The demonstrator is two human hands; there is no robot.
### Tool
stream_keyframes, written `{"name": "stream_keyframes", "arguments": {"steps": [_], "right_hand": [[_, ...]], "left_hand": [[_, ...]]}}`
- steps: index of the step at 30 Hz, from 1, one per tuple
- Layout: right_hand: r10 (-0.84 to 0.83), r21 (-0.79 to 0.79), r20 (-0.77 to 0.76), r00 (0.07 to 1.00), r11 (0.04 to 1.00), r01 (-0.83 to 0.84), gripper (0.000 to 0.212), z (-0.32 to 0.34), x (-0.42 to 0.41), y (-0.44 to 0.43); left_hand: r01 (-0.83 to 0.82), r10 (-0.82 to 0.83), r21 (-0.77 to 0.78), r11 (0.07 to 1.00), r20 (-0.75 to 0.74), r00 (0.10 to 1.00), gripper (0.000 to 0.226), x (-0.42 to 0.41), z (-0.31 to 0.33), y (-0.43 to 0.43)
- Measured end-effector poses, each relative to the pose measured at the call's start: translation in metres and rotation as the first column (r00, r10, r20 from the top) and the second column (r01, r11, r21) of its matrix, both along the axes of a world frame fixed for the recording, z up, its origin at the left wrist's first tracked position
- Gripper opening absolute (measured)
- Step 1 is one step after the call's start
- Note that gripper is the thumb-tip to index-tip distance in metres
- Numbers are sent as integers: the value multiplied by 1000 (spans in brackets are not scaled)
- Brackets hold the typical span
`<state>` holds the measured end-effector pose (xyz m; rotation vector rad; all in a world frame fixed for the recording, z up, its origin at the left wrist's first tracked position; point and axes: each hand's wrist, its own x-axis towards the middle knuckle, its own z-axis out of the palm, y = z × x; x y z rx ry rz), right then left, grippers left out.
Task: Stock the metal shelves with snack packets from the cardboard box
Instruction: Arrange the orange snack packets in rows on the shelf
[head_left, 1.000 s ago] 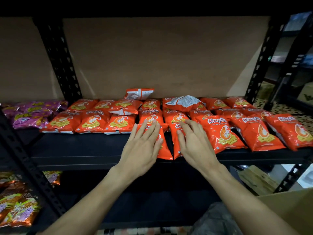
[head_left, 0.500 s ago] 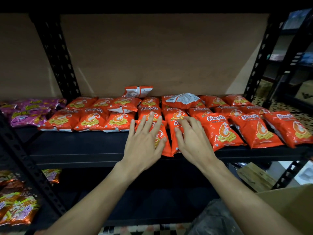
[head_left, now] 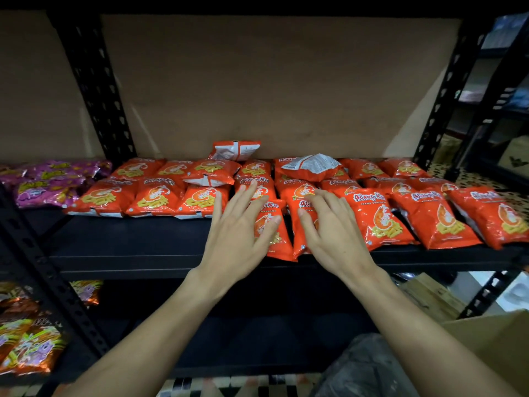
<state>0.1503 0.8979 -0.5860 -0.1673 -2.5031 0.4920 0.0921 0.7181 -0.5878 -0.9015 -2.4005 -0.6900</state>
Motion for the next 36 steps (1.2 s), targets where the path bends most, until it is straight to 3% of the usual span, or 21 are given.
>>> {"name": "stream_keyframes", "arguments": {"steps": [3,6,10,14,24,36], "right_hand": [[5,-3,-19,1000,1000,-5,40,7,-3,-2],[20,-10,-26,999,1000,-20,37,17,-10,-3],[27,14,-20,999,1000,-27,38,29,-17,-3],[43,6,-23,999,999,-43,38,34,-21,-6],[41,-41,6,999,998,-40,44,29,-21,-3],[29,-72,27,999,997,-27,46,17,-15,4]], "left_hand": [[1,-1,122,993,3,1000,49,-13,15,-9],[-102,101,153,983,14,995,38,-43,29,-21],[-274,275,-32,961,5,962,42,-88,37,-35],[-327,333,-209,922,-8,943,55,-113,35,-42],[-295,295,25,955,-180,938,29,-115,37,-56],[-53,142,271,961,-320,937,39,-61,4,-85]]}}
